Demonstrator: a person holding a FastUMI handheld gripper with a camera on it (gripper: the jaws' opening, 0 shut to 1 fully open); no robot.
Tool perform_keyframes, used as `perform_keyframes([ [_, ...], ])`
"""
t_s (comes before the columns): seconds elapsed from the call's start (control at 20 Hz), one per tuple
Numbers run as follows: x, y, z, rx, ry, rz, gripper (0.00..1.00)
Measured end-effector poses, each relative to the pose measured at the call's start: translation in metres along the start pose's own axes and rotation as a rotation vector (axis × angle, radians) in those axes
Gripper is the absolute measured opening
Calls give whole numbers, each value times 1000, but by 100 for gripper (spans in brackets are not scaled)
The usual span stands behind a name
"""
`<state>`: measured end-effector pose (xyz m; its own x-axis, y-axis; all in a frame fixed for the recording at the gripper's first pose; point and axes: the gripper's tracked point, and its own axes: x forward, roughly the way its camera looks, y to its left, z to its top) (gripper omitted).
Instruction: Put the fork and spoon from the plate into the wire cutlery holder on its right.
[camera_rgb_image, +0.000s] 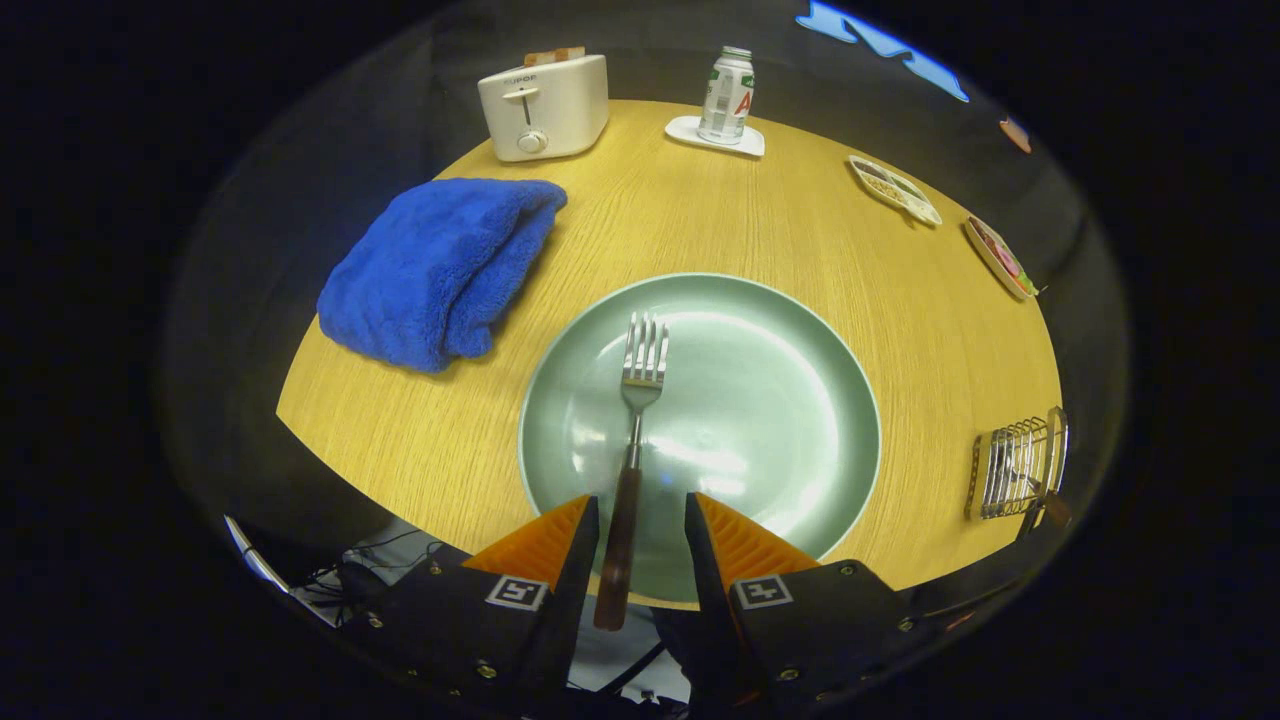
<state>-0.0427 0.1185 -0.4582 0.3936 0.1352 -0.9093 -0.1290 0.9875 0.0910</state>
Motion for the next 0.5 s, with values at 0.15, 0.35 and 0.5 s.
perform_keyframes([
  [0.15,8,-1,0,11,11,4,53],
  [0.35,14,0,3,52,22,32,53],
  [0.5,15,-3,2,81,22,15,35],
])
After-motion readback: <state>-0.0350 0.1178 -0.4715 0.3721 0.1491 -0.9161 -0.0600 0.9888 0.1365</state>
